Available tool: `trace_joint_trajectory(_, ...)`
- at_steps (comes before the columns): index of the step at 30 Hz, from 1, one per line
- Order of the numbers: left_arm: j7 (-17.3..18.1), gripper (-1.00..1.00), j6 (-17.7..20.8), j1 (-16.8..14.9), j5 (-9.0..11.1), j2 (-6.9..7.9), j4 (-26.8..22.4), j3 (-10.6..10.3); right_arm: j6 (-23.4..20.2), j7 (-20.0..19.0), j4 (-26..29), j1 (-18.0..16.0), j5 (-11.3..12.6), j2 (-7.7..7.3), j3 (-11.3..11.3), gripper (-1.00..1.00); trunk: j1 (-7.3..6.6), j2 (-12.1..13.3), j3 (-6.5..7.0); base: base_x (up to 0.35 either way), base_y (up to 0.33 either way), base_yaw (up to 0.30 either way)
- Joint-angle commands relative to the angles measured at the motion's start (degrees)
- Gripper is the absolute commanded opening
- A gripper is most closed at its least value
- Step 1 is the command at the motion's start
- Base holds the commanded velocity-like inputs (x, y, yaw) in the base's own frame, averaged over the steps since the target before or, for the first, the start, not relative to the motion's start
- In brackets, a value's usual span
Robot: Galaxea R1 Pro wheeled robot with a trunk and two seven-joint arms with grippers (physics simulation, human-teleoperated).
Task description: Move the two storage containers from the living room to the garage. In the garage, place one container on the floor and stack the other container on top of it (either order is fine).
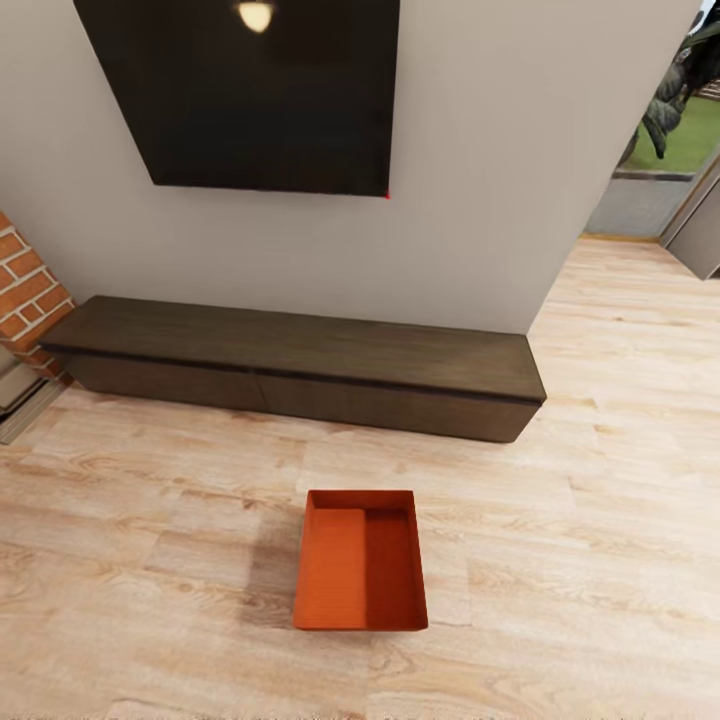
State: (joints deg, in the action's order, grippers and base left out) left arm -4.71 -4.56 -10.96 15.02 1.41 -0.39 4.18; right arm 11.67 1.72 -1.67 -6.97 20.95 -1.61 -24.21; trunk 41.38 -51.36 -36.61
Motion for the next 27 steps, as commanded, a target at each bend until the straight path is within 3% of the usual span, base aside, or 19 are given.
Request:
trace_joint_trajectory(1, -0.04, 1.00, -0.18, -0.03, 0.01, -0.01, 0.04, 0.39, 0.30, 0.04, -0.18, -0.06, 0.40, 0.03, -0.48, 1.00, 0.00, -0.03, -0.13, 0.000, 0.000, 0.000)
trace_joint_trajectory(11, -0.04, 1.00, -0.18, -0.03, 0.01, -0.01, 0.04, 0.39, 0.34, 0.05, -0.18, -0.06, 0.40, 0.03, -0.45, 1.00, 0.00, -0.03, -1.04, 0.000, 0.000, 0.000)
trace_joint_trajectory(27, -0.04, 1.00, -0.18, -0.03, -0.01, -0.01, 0.04, 0.39, 1.05, 0.13, -0.16, -0.06, 0.49, 0.34, 0.11, 1.00, 0.00, -0.03, -1.15, 0.000, 0.000, 0.000)
